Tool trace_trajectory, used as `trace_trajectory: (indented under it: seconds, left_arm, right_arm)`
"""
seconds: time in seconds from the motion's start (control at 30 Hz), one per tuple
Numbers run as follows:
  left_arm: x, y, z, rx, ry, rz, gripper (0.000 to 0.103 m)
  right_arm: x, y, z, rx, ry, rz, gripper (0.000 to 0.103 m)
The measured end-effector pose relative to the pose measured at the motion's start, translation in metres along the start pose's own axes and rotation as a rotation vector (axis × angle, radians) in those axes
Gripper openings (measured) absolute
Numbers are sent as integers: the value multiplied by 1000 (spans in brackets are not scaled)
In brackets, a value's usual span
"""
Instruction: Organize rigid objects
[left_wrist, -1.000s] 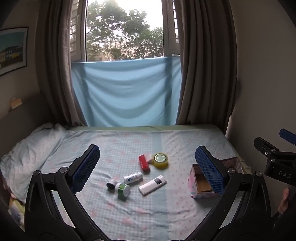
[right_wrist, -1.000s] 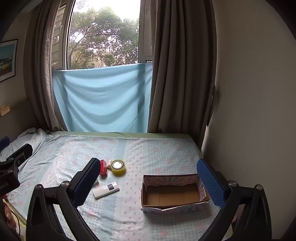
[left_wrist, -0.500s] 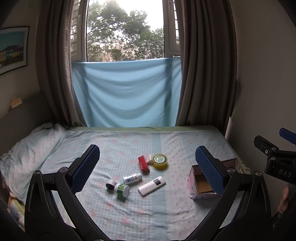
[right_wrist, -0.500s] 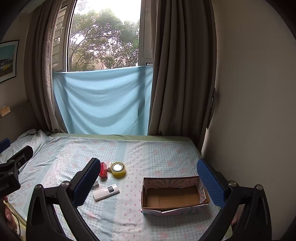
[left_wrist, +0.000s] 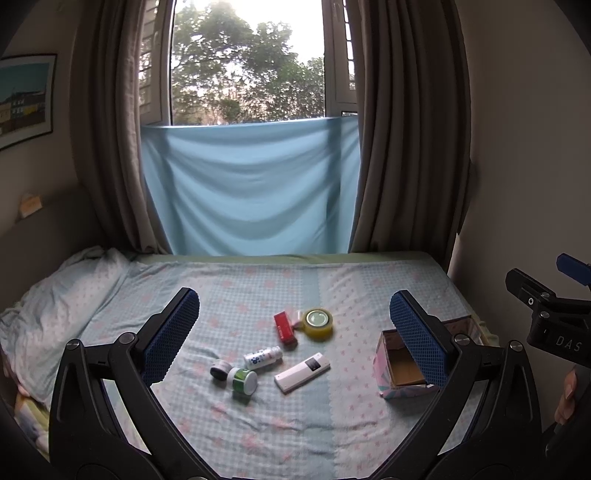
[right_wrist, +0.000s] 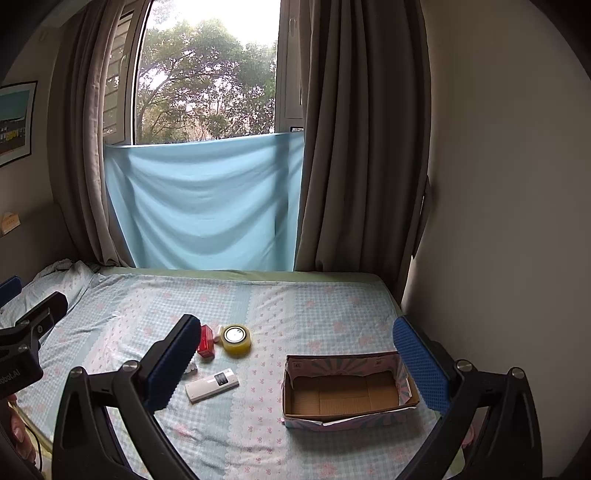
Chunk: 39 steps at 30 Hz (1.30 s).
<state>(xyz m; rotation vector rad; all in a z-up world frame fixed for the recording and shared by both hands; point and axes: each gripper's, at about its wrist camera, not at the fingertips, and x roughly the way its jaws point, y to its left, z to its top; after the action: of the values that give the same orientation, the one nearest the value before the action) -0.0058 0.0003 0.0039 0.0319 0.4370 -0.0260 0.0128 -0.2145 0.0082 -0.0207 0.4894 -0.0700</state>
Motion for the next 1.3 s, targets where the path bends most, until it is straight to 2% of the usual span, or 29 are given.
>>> trace_trajectory:
  seconds: [1.3]
  left_arm:
    - [12,3,-2,-6,10,1,102]
  right_arm:
    - [6,8,2,1,-5,10,103]
